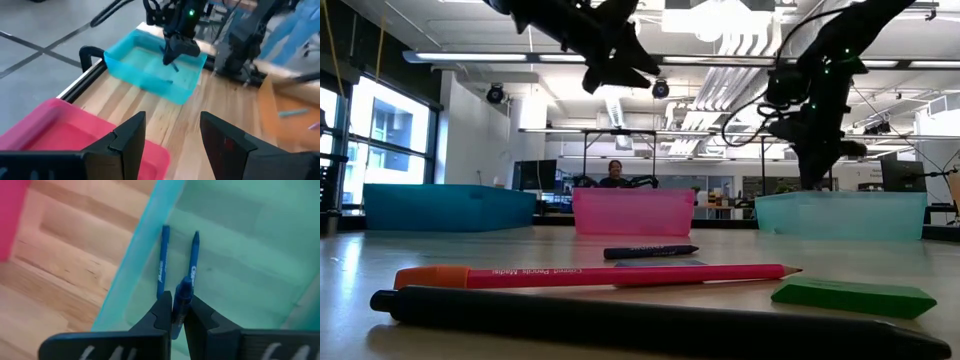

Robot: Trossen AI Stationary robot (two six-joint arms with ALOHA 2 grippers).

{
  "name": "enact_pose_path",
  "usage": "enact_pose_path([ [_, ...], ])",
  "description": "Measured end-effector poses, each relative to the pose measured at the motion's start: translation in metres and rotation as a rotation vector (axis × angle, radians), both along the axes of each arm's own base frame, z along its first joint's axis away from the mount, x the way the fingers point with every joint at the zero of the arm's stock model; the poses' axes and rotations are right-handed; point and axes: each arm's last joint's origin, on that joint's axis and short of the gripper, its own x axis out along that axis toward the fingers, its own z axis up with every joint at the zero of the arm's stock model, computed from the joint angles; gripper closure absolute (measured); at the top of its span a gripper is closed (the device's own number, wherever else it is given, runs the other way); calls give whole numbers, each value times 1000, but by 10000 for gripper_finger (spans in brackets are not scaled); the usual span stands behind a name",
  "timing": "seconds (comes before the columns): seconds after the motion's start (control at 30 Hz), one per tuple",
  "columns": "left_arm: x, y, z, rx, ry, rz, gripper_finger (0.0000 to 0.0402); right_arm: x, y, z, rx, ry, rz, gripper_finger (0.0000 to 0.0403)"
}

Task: Sort crayons/erasers/pens/pencils in bins
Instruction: Put the blue crayon into the green bin, then put the green eraser into the pink bin

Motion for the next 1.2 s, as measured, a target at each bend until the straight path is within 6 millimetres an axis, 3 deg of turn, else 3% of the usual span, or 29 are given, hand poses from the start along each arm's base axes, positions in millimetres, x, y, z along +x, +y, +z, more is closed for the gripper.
enact_pose_path([
  [0.1,-4,0,-4,37,80,33,227,-1,0,-7,26,16,-5,392],
  [0.27,-28,-4,1,96,255,203,227,-2,1,-21,70,48,-5,392],
  [0.6,-87,-24,43,142,281,313,227,-8,7,-46,110,103,-39,388],
  [0.77,-111,-34,57,114,247,334,227,-7,10,-48,114,109,-23,347],
  [1.0,-133,-44,54,36,331,349,227,-5,12,-48,120,106,-48,265],
  [1.2,-139,-48,44,-62,418,331,227,1,10,-29,88,110,-54,251],
])
